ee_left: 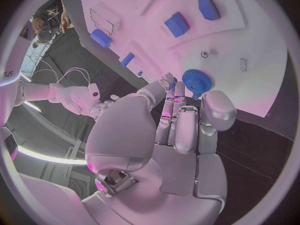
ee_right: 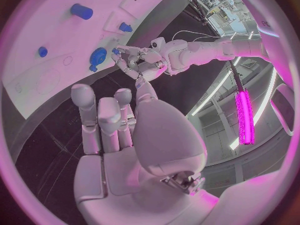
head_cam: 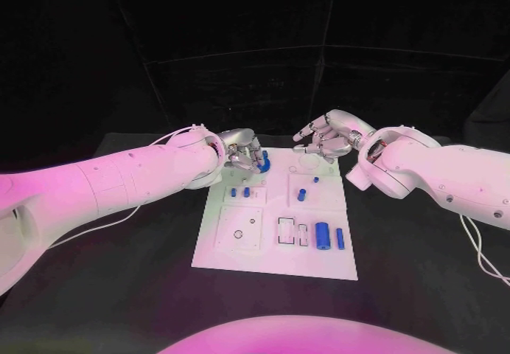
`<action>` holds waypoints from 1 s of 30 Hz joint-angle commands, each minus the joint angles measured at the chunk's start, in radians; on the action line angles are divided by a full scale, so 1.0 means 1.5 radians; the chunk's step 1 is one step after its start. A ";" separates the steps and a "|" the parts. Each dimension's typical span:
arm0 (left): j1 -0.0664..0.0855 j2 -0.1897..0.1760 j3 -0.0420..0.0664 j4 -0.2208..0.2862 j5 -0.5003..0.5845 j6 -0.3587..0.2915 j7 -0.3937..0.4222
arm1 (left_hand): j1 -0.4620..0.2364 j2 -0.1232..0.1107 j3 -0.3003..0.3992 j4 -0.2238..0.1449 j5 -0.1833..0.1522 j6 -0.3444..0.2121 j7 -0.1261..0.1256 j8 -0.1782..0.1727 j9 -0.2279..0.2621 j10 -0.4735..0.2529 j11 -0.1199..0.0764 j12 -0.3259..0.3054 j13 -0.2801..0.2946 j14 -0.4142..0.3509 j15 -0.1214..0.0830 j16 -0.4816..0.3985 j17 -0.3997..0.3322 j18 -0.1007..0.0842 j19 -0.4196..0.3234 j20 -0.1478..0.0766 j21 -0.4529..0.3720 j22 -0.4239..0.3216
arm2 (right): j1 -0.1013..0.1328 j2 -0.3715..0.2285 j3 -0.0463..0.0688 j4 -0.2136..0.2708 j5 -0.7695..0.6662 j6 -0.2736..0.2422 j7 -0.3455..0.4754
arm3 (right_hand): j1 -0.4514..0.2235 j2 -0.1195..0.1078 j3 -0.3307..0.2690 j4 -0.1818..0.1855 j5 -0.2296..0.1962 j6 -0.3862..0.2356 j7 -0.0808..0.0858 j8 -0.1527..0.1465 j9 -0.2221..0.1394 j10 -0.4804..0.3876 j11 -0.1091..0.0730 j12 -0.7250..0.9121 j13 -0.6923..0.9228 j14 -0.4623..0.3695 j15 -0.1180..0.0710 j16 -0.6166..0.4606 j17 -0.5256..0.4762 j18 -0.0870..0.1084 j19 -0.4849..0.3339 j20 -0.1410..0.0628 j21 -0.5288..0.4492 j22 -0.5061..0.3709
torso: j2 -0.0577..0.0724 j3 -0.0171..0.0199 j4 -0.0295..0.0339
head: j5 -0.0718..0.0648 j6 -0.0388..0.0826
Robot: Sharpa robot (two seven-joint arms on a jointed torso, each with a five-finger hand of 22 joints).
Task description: Assemble the parts on the task board
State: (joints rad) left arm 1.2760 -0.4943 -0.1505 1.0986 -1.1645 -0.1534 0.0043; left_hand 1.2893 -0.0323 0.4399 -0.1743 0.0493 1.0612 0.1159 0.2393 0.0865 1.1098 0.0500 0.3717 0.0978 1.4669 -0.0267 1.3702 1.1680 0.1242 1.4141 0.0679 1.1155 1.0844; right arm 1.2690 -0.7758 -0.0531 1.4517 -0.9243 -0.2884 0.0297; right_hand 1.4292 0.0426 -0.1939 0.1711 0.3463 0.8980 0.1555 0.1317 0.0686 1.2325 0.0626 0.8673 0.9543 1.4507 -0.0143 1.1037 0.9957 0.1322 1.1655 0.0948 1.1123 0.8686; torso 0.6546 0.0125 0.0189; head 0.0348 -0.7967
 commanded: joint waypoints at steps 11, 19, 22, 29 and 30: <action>-0.002 -0.039 0.002 0.015 0.028 0.046 -0.020 | -0.009 -0.008 0.004 -0.003 -0.001 0.004 0.001 -0.007 -0.002 0.008 0.000 -0.008 -0.003 0.017 -0.003 -0.005 -0.004 -0.010 0.005 0.001 0.000 0.001 | 0.001 -0.001 0.000 0.001 0.002 -0.004 0.004 | 0.005 0.000 0.000 0.004 0.001 -0.005 -0.001 0.004 0.001 -0.006 0.000 0.002 -0.001 0.004 0.001 -0.003 0.000 0.007 -0.004 0.001 -0.004 -0.001 | 0.001 -0.0004 -0.0012 | 0.002 0.001; -0.005 -0.042 0.001 0.003 0.028 0.052 -0.027 | -0.010 -0.010 0.005 -0.003 -0.001 0.003 0.002 -0.009 -0.003 0.008 0.001 -0.011 -0.004 0.017 -0.002 -0.005 -0.005 -0.010 0.004 0.001 0.000 0.001 | 0.001 -0.003 0.000 0.001 0.002 -0.004 0.004 | 0.005 0.000 0.000 0.004 0.001 -0.005 -0.001 0.004 0.001 -0.006 0.000 0.002 -0.001 0.004 0.001 -0.003 0.000 0.007 -0.004 0.001 -0.004 -0.001 | 0.001 -0.0002 -0.0033 | 0.006 0.000; -0.006 -0.042 0.001 0.000 0.028 0.058 -0.029 | -0.010 -0.010 0.005 -0.003 -0.001 0.003 0.002 -0.009 -0.003 0.008 0.001 -0.011 -0.005 0.017 -0.002 -0.005 -0.005 -0.010 0.004 0.001 0.000 0.001 | 0.001 -0.002 0.000 0.001 0.002 -0.004 0.004 | 0.005 0.000 0.000 0.004 0.001 -0.005 -0.001 0.004 0.001 -0.006 0.000 0.002 -0.001 0.004 0.001 -0.003 0.000 0.007 -0.004 0.001 -0.004 -0.001 | 0.002 0.0000 -0.0030 | 0.006 0.000; -0.007 -0.040 0.001 -0.003 0.028 0.070 -0.037 | -0.011 -0.012 0.004 -0.003 -0.001 0.002 0.003 -0.012 -0.004 0.008 0.002 -0.014 -0.006 0.017 -0.002 -0.005 -0.006 -0.010 0.004 0.001 0.000 0.002 | 0.001 -0.001 0.000 0.000 0.002 -0.004 0.005 | 0.005 0.000 0.000 0.004 0.001 -0.005 -0.001 0.004 0.001 -0.006 0.000 0.002 -0.001 0.004 0.001 -0.003 0.000 0.007 -0.004 0.001 -0.004 -0.001 | 0.002 -0.0004 -0.0014 | 0.005 -0.001; -0.007 -0.040 0.001 -0.004 0.028 0.071 -0.038 | -0.011 -0.012 0.004 -0.003 -0.001 0.002 0.003 -0.012 -0.004 0.008 0.002 -0.014 -0.006 0.016 -0.002 -0.005 -0.006 -0.010 0.004 0.001 0.000 0.002 | 0.001 -0.001 0.000 0.000 0.002 -0.004 0.005 | 0.006 0.000 0.000 0.004 0.001 -0.005 -0.001 0.004 0.001 -0.006 0.000 0.002 -0.001 0.004 0.000 -0.003 0.000 0.007 -0.004 0.001 -0.004 -0.001 | 0.001 -0.0002 -0.0016 | 0.006 -0.001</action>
State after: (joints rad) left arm 1.2637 -0.5549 -0.1491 1.0940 -1.1289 -0.0702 -0.0375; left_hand 1.2752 -0.0464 0.4422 -0.1766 0.0494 1.0614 0.1160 0.2249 0.0807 1.1168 0.0500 0.3549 0.0903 1.4669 -0.0266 1.3662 1.1605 0.1242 1.4141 0.0679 1.1155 1.0863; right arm 1.2691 -0.7783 -0.0532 1.4505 -0.9242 -0.2883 0.0296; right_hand 1.4292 0.0426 -0.1939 0.1711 0.3463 0.8980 0.1555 0.1317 0.0687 1.2326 0.0626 0.8673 0.9544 1.4507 -0.0143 1.1037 0.9963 0.1322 1.1655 0.0948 1.1123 0.8687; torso 0.6569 0.0118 0.0151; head 0.0427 -0.7987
